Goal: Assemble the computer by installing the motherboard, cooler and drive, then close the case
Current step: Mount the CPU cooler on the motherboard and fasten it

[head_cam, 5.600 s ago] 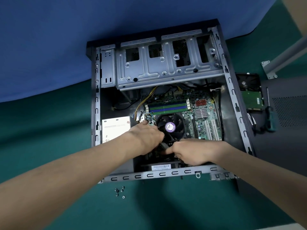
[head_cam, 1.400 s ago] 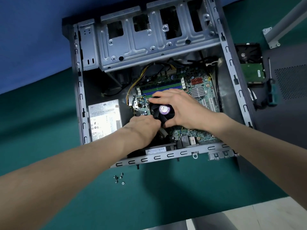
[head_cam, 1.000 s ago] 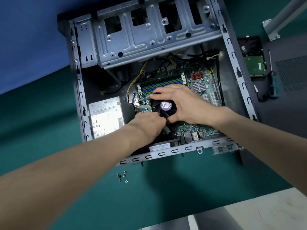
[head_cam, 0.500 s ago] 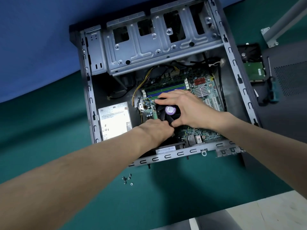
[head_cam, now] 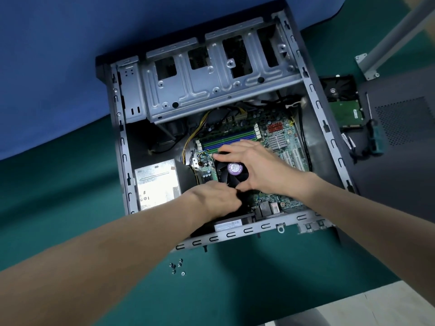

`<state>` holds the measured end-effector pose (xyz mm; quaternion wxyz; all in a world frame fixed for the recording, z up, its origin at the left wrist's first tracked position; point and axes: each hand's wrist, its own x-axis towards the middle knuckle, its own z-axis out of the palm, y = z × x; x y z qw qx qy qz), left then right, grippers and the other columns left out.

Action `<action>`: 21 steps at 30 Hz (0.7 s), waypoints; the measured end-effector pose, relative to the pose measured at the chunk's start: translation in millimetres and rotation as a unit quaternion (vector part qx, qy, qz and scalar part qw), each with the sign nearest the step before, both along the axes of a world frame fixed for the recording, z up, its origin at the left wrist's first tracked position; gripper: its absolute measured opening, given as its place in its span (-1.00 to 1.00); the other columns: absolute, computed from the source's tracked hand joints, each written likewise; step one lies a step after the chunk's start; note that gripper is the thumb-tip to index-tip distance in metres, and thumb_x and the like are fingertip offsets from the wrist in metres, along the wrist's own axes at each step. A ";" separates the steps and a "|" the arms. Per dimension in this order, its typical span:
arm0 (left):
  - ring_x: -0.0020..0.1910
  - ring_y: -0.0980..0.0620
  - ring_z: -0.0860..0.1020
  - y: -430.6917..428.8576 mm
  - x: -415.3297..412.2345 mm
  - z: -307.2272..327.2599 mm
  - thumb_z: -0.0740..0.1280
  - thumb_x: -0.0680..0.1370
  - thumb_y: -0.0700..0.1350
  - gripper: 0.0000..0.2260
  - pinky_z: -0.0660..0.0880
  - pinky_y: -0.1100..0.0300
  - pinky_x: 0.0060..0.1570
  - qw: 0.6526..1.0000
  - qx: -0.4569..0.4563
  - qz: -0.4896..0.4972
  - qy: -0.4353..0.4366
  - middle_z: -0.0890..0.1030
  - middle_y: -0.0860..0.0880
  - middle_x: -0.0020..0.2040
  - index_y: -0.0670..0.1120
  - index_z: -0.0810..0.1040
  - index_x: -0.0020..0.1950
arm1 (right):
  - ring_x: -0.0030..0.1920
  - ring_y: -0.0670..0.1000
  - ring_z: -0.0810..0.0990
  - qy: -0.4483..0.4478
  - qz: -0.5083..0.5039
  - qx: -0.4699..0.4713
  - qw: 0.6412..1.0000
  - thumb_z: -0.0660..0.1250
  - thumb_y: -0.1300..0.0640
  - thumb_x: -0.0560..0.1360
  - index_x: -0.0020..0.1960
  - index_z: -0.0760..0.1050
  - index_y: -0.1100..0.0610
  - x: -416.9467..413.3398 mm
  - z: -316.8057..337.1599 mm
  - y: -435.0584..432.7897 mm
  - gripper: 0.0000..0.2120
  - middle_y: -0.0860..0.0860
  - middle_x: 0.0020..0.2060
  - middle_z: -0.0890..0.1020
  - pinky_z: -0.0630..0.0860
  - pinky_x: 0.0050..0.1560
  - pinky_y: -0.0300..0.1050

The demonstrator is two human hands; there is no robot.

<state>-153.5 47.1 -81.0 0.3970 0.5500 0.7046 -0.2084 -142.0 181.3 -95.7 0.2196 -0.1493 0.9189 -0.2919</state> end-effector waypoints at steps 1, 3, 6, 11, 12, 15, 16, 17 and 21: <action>0.05 -0.18 0.57 -0.5 -0.7 -1.3 0.16 0.55 -0.34 -0.82 0.36 0.10 -0.18 1.000 0.000 0.018 0.003 0.59 -0.16 0.05 -0.24 0.52 0.08 | 0.47 -0.09 0.18 0.000 0.003 -0.001 1.000 0.58 0.11 0.30 0.48 0.27 -0.08 -0.7 -1.1 -0.6 -0.16 -0.10 0.49 0.27 -0.20 0.42 -0.31; 0.07 -0.19 0.56 0.6 1.4 -3.4 0.14 0.57 -0.33 -0.80 0.35 0.10 -0.18 0.998 0.007 0.055 0.021 0.57 -0.16 0.07 -0.24 0.50 0.10 | 0.47 -0.09 0.19 -0.003 0.005 0.002 1.000 0.57 0.13 0.29 0.48 0.28 -0.07 -1.4 -1.7 -0.1 -0.16 -0.09 0.49 0.28 -0.16 0.45 -0.27; 0.08 -0.19 0.55 2.3 4.5 -5.1 0.13 0.57 -0.32 -0.78 0.34 0.07 -0.17 0.998 0.001 0.055 0.040 0.57 -0.14 0.09 -0.21 0.49 0.15 | 0.46 -0.10 0.20 0.002 -0.002 -0.001 1.000 0.58 0.14 0.28 0.47 0.29 -0.07 -0.9 -3.3 1.0 -0.15 -0.10 0.48 0.29 -0.22 0.38 -0.36; 0.10 -0.17 0.55 0.6 2.2 3.2 0.12 0.58 -0.32 -0.77 0.34 0.10 -0.15 0.998 -0.006 0.060 0.036 0.57 -0.12 0.11 -0.18 0.49 0.15 | 0.47 -0.10 0.16 -0.001 -0.002 -0.011 1.000 0.57 0.13 0.30 0.47 0.26 -0.10 -2.4 0.3 0.7 -0.16 -0.11 0.49 0.27 -0.29 0.32 -0.42; 0.09 -0.17 0.56 0.1 2.5 5.5 0.12 0.57 -0.33 -0.77 0.35 0.10 -0.15 0.997 0.001 0.067 0.033 0.57 -0.13 0.10 -0.18 0.49 0.15 | 0.47 -0.10 0.16 -0.002 0.003 -0.010 1.000 0.57 0.13 0.31 0.48 0.26 -0.10 -2.3 0.9 1.3 -0.17 -0.10 0.49 0.26 -0.34 0.30 -0.47; 0.11 -0.17 0.53 -3.9 4.2 10.3 0.13 0.56 -0.33 -0.75 0.41 0.09 -0.05 0.995 0.007 0.094 0.023 0.54 -0.15 0.12 -0.16 0.47 0.18 | 0.47 -0.12 0.13 -0.006 0.007 -0.016 1.000 0.56 0.11 0.32 0.48 0.25 -0.10 -1.7 0.3 2.7 -0.18 -0.11 0.50 0.25 -0.40 0.23 -0.55; 0.13 -0.18 0.51 -6.5 3.6 12.0 0.12 0.57 -0.32 -0.75 0.42 0.07 0.04 0.994 0.008 0.105 0.021 0.53 -0.16 0.14 -0.16 0.46 0.20 | 0.47 -0.12 0.13 -0.009 0.007 -0.016 1.000 0.56 0.11 0.33 0.48 0.25 -0.11 -1.5 0.0 2.2 -0.18 -0.11 0.50 0.24 -0.37 0.28 -0.50; 0.15 -0.18 0.49 -9.2 3.2 12.9 0.11 0.58 -0.31 -0.74 0.41 0.06 0.12 0.994 0.010 0.111 0.018 0.51 -0.16 0.17 -0.16 0.45 0.22 | 0.48 -0.12 0.13 -0.012 0.007 -0.016 1.000 0.56 0.10 0.33 0.48 0.25 -0.11 -1.4 -0.6 1.6 -0.18 -0.12 0.50 0.24 -0.33 0.33 -0.43; 0.18 -0.15 0.46 -11.8 5.0 12.1 0.10 0.59 -0.29 -0.73 0.39 0.07 0.18 0.991 0.018 0.129 0.013 0.49 -0.15 0.19 -0.17 0.42 0.25 | 0.48 -0.12 0.14 -0.011 0.004 -0.023 1.000 0.56 0.10 0.33 0.48 0.26 -0.10 -1.5 -4.6 0.9 -0.18 -0.12 0.50 0.25 -0.28 0.38 -0.36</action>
